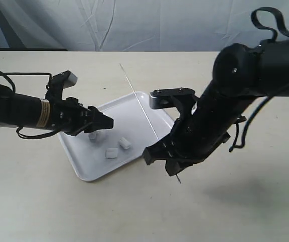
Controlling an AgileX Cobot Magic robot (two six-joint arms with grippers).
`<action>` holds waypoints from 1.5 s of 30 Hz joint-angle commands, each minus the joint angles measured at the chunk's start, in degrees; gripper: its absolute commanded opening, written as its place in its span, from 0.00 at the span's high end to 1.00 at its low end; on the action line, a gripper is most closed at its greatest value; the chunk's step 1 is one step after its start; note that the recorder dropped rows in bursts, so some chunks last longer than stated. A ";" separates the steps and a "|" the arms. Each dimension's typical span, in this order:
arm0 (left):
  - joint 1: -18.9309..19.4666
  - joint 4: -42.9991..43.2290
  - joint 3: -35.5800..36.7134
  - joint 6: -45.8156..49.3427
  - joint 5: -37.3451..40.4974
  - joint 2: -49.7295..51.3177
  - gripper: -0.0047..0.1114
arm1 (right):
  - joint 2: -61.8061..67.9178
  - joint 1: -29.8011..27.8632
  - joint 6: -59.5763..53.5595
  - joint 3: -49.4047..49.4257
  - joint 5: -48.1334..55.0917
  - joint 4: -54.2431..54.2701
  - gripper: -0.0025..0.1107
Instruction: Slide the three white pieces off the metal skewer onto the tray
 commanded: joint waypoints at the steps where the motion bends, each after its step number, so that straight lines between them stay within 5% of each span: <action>1: 0.14 1.95 -0.25 0.92 0.31 -3.68 0.57 | 5.44 -0.25 1.64 -6.07 3.36 -3.73 0.98; 8: 4.59 19.30 -0.25 -4.27 -6.39 -14.98 0.57 | 13.43 -0.25 1.43 -11.85 5.64 -3.98 0.98; 12: 8.13 19.73 0.93 -1.93 -14.01 -22.98 0.57 | 16.86 -0.25 0.26 -13.65 7.27 -4.20 0.98; 17: 13.97 19.50 7.12 -1.26 -11.26 -34.39 0.57 | 17.80 -0.11 -0.59 -14.02 6.42 -4.35 0.97; 25: 23.53 11.91 23.52 8.70 -12.96 -54.19 0.57 | 17.56 -0.11 -1.57 -14.02 5.66 -3.09 0.56; 34: 32.25 10.91 35.32 8.59 -15.55 -76.63 0.57 | 6.64 -0.11 -1.81 -18.23 8.46 -4.39 0.64; 41: 32.63 9.92 36.20 6.48 -25.04 -85.00 0.57 | -8.07 -0.11 0.06 -17.01 13.81 -17.05 0.64; 45: 32.63 10.55 36.20 6.10 -30.00 -86.40 0.57 | -20.48 -0.11 1.95 -8.77 5.27 -15.88 0.64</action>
